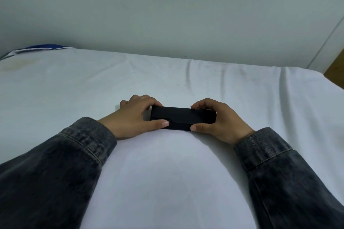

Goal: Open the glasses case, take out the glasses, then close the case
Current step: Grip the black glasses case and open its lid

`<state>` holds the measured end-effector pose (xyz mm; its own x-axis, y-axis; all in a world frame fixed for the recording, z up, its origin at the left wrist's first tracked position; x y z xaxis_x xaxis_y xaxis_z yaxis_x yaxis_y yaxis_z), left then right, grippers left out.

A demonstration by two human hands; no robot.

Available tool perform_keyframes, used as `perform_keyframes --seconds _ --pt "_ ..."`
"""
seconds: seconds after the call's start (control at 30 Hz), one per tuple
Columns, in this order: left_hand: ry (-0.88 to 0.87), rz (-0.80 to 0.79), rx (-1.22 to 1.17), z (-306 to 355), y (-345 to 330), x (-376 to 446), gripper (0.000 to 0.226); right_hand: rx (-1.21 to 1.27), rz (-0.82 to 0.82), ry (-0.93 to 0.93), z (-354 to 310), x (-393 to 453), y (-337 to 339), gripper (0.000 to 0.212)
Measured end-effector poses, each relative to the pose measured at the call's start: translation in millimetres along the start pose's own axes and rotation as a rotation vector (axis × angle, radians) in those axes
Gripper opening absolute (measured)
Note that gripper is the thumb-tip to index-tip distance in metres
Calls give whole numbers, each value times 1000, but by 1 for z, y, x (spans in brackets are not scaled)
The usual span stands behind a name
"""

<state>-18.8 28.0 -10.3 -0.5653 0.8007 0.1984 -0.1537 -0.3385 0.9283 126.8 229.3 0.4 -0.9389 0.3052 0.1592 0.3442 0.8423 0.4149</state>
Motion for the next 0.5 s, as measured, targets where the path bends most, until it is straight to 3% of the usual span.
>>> perform_keyframes --seconds 0.5 --pt "-43 -4 -101 2 4 -2 52 3 -7 22 -6 -2 -2 52"
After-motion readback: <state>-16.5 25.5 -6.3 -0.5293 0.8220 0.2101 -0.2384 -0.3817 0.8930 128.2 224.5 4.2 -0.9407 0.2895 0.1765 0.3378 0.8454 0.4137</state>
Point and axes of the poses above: each hand's wrist, its own x-axis towards the middle knuckle, its own y-axis out of the back of the hand, z = x × y, the point moved 4 cm from there along x, towards the middle knuckle, and after that the axes turned 14 degrees about x, right-handed, at the moved point
